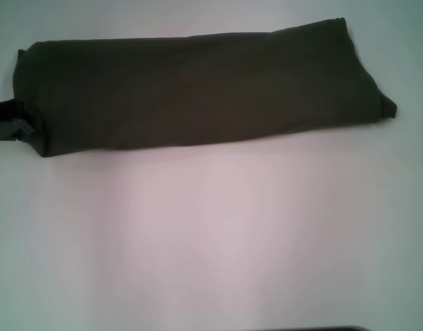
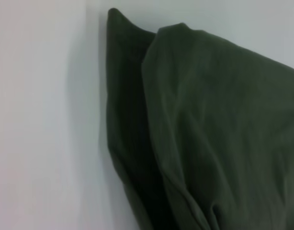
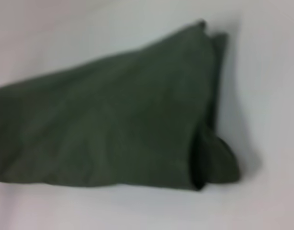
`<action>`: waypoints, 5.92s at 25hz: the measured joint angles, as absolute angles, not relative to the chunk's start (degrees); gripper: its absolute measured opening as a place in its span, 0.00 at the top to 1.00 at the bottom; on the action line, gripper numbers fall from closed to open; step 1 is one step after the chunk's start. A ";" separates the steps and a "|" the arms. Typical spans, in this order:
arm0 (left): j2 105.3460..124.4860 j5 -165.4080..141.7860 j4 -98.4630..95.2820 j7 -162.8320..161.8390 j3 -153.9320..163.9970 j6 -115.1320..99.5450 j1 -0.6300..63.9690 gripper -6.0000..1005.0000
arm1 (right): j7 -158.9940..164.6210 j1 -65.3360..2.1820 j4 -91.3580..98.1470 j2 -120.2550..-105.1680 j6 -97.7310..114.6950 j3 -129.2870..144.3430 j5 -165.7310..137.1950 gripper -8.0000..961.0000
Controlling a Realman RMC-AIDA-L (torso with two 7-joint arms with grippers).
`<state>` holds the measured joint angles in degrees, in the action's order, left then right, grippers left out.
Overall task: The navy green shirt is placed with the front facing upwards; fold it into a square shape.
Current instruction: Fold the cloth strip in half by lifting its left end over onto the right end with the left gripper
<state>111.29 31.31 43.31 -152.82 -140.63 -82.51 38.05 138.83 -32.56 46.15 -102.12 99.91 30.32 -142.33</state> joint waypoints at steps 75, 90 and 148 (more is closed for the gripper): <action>112.67 31.47 43.22 -152.59 -140.63 -81.89 36.91 0.98 | 135.03 -40.65 36.51 -112.23 76.75 35.62 -145.80 0.02; 112.75 31.31 43.40 -152.69 -140.63 -82.87 36.76 0.98 | 136.57 -41.26 36.88 -112.22 78.10 39.46 -145.98 0.19; 113.54 26.02 48.92 -147.20 -138.96 -104.42 30.43 0.98 | 136.13 -35.49 40.88 -112.05 101.97 41.61 -156.40 0.92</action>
<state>113.54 26.02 48.92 -147.20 -138.96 -104.42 30.43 136.14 -35.49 40.88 -112.05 101.97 41.61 -156.40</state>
